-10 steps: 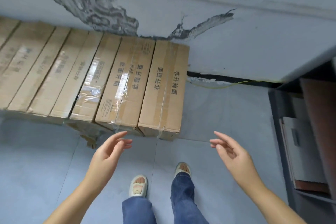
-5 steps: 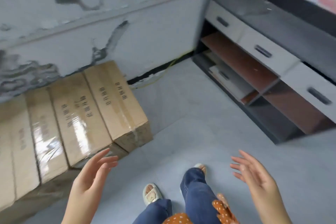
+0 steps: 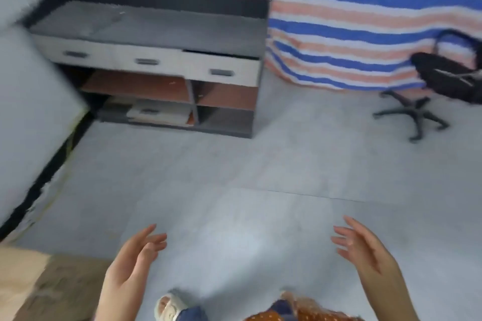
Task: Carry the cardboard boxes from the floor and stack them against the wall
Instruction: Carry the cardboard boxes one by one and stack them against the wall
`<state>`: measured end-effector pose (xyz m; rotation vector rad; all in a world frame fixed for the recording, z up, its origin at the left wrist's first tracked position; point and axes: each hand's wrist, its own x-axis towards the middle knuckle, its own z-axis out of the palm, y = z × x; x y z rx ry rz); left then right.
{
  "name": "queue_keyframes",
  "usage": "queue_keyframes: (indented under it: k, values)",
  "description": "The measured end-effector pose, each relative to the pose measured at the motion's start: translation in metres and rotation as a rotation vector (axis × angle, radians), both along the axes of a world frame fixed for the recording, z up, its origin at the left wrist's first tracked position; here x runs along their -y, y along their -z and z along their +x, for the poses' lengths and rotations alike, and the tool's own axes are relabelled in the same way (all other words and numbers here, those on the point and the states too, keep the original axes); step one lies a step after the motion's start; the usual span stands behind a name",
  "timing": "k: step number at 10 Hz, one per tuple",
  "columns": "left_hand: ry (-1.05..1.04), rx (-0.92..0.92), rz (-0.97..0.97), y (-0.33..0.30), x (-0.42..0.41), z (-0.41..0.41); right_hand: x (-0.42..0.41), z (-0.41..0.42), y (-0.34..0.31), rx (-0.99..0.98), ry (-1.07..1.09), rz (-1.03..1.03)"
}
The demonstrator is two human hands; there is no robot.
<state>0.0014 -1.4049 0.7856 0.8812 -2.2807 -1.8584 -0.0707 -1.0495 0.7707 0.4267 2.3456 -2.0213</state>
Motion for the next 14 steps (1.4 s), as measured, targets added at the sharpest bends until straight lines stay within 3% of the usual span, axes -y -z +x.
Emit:
queue_keyframes:
  k: [2, 5, 10, 12, 14]
  values:
    - [0.381, -0.065, 0.012, -0.005, -0.181, -0.106, -0.156, 0.039, -0.010, 0.015, 0.379, 0.045]
    - [0.817, -0.133, -0.036, -0.013, -0.339, -0.200, -0.258, 0.065, 0.001, 0.073, 0.767, -0.021]
    - [1.124, -0.129, -0.031, -0.025, -0.605, -0.450, -0.446, -0.095, 0.002, 0.045, 1.042, 0.059]
    - [1.247, -0.127, -0.033, -0.017, -0.729, -0.493, -0.526, -0.104, 0.013, 0.054, 1.214, -0.020]
    - [1.270, -0.102, 0.066, 0.000, -0.877, -0.489, -0.663, -0.102, 0.018, 0.069, 1.252, -0.043]
